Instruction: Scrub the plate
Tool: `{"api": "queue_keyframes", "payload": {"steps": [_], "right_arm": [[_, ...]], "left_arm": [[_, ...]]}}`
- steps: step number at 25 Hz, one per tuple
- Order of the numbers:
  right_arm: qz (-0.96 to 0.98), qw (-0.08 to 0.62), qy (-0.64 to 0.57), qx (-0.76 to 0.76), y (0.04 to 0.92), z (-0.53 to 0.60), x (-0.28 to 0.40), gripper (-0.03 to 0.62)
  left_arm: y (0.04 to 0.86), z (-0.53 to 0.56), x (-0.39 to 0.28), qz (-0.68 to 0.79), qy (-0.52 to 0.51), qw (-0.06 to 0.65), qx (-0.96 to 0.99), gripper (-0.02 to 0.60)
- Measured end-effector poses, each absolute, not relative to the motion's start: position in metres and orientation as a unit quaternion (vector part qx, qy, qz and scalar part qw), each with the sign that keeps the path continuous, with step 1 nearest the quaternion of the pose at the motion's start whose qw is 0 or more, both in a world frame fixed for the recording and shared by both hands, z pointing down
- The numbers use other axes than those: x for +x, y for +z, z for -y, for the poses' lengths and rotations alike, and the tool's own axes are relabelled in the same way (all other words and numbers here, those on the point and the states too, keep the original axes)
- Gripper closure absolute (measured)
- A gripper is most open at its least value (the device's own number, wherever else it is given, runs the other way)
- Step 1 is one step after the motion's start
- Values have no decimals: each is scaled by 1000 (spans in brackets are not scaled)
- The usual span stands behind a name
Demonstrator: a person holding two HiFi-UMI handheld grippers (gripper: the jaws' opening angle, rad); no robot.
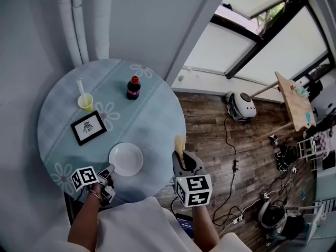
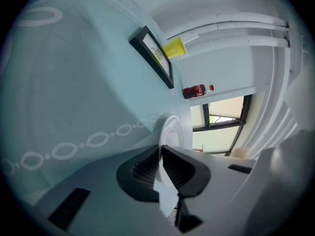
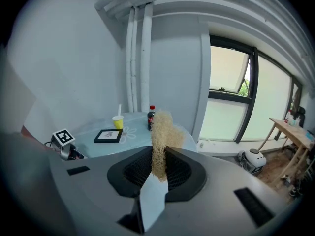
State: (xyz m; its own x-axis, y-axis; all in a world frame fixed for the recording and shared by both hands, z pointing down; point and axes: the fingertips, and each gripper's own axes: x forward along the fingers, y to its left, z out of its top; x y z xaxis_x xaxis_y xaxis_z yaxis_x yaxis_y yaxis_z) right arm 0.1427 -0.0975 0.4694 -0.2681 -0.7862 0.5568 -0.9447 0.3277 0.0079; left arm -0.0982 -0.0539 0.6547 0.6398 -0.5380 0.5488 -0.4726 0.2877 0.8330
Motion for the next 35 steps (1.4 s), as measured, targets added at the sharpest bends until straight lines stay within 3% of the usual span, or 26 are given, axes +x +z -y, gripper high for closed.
{"api": "queue_keyframes", "payload": {"steps": [7, 14, 18, 25, 31, 35], "right_arm": [[805, 151, 247, 517, 455, 102, 132, 526], [821, 142, 262, 488, 448, 106, 129, 526], [818, 132, 276, 488, 448, 104, 135, 526], [813, 124, 274, 498, 443, 113, 146, 526], [811, 129, 271, 503, 446, 118, 148, 526], [809, 131, 267, 507, 447, 124, 149, 526]], "left_arm": [[656, 53, -98, 443, -6, 694, 568, 549], [654, 57, -98, 469, 49, 669, 574, 535], [648, 57, -104, 500, 68, 650, 569, 451], [639, 52, -140, 569, 67, 617, 539, 449], [600, 71, -140, 566, 43, 566, 598, 449], [567, 81, -119, 523, 15, 570, 634, 451]]}}
